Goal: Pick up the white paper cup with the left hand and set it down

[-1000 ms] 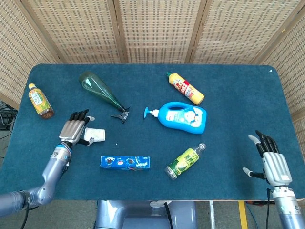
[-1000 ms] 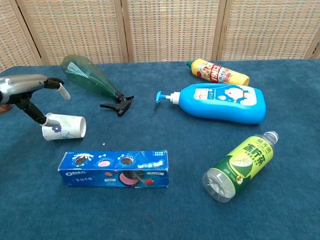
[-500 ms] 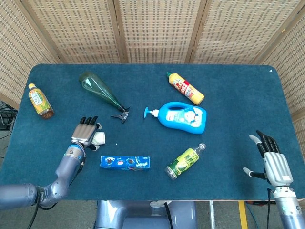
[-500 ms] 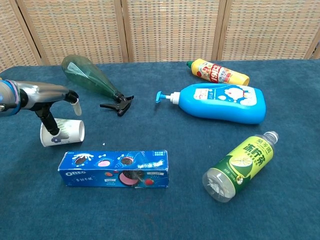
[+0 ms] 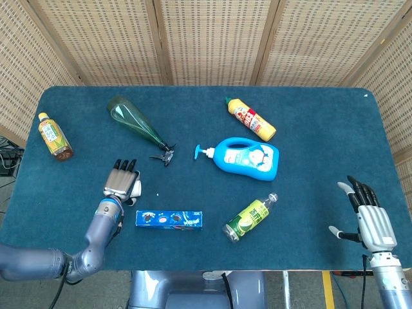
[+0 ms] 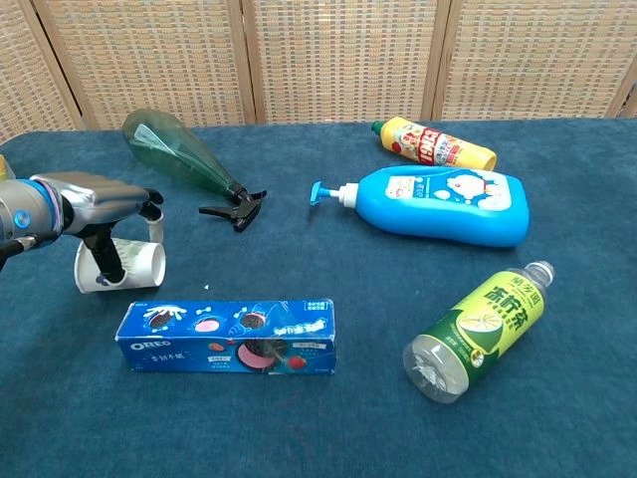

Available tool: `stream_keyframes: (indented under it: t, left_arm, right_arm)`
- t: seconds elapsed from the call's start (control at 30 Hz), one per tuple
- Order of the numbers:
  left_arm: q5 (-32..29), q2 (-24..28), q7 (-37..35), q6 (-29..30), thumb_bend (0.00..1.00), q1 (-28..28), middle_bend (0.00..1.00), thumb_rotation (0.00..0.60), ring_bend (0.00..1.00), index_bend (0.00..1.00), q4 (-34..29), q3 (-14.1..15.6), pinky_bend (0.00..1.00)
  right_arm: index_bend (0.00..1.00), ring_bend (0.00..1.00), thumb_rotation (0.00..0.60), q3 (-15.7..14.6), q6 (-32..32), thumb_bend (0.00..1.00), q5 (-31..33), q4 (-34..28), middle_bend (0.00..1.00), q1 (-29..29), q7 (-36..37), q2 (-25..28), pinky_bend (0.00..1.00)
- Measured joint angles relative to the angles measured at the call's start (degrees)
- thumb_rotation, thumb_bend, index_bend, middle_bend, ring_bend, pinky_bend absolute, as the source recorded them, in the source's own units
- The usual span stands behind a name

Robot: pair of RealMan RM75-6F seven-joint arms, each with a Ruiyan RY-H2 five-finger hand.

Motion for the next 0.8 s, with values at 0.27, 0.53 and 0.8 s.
stream_keyframes:
  t: [0.27,0.53,0.8]
  left_arm:
    - [2.54,-0.5,-1.4,0.86,0.36,0.72,0.0,0.595,0.0,0.42,0.33,0.0,0.0]
    - [6.9,-0.31,-6.95,1.42,0.36,2.82,0.0,0.596,0.0,0.43,0.23,-0.92,0.0]
    - [17.88,-1.17,-25.68,2.83,0.35,8.37,0.0,0.6,0.0,0.45,1.68,-3.45,0.0]
  right_arm:
    - [0.0,0.0,0.6,-0.04,0.21,0.09,-0.37,0.04,0.0,-0.04,0.68,0.01,0.0]
    - [0.0,0.0,0.6,0.05,0.36,0.09,-0.35,0.15,0.0,-0.08,0.95,0.03,0.0]
    - [0.0,0.0,0.6,-0.17,0.22,0.09,-0.54,0.0,0.0,-0.06,0.37,-0.05,0.0]
